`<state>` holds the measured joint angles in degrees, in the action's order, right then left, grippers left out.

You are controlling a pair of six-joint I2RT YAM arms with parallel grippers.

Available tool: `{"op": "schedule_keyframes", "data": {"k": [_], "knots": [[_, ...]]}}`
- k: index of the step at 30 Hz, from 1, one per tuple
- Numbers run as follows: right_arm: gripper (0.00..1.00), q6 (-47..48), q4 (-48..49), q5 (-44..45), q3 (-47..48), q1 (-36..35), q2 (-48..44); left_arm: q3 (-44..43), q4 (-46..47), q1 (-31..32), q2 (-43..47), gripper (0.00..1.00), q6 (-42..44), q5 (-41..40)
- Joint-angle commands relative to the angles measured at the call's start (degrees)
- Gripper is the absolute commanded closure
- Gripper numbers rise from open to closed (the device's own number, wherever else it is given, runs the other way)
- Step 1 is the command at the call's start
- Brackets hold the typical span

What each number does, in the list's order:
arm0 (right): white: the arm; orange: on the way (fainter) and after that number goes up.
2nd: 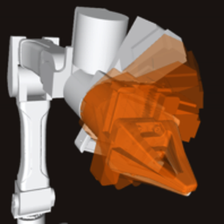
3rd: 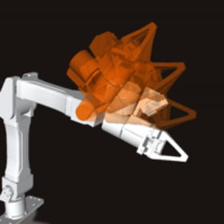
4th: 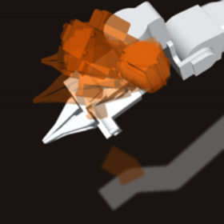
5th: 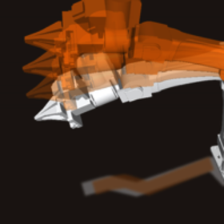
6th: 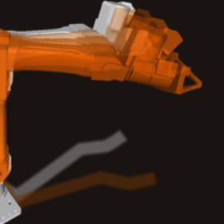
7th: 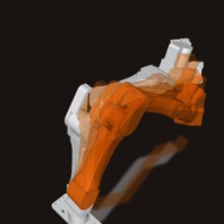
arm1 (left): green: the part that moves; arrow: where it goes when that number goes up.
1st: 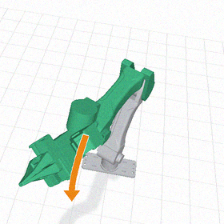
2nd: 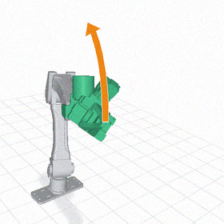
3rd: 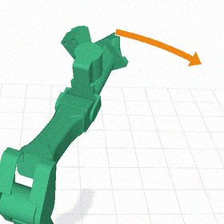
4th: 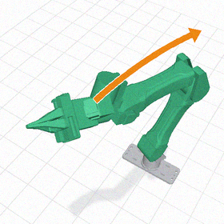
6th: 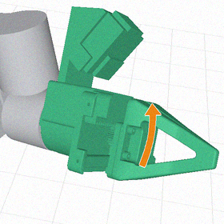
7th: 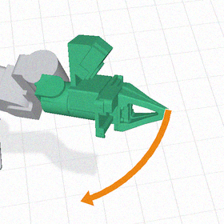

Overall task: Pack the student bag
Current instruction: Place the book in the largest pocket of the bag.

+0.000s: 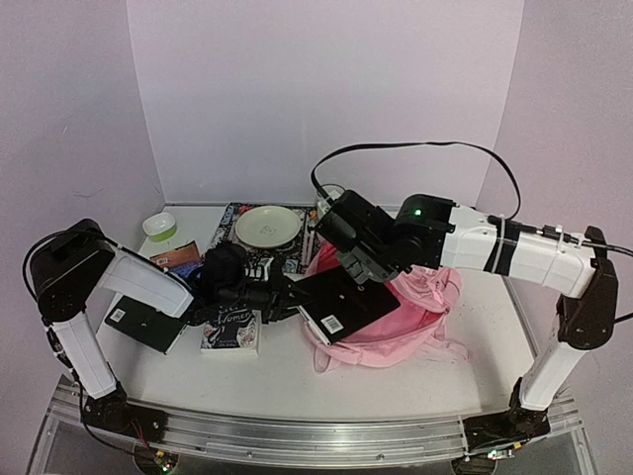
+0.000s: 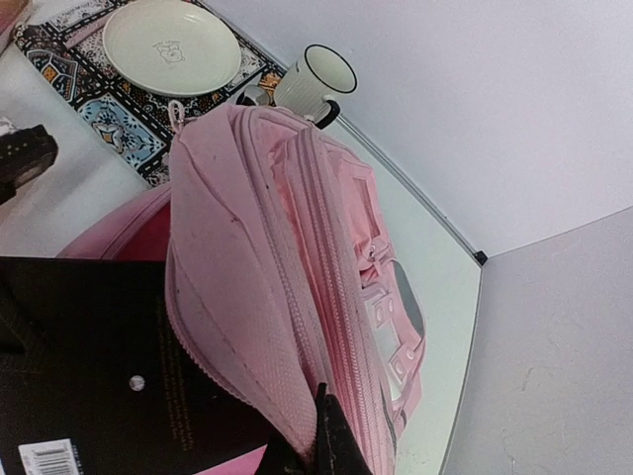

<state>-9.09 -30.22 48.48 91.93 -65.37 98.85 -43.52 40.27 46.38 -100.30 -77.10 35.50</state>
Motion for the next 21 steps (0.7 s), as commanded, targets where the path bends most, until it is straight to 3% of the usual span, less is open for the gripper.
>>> {"op": "schedule_keyframes", "data": {"k": [1,13,21], "knots": [[1.0,-4.93,2.16,6.36,4.0,-2.21,0.07,-6.71,9.05,0.05,0.43,1.0,-1.25,-2.31],[1.0,-11.52,0.36,6.37,5.12,-6.17,1.49,-10.7,9.05,1.67,-5.8,1.0,-5.1,-9.63],[1.0,-12.62,0.16,5.73,6.25,-7.82,3.85,-16.37,9.25,3.11,-9.31,1.0,-2.33,-16.47]]}}
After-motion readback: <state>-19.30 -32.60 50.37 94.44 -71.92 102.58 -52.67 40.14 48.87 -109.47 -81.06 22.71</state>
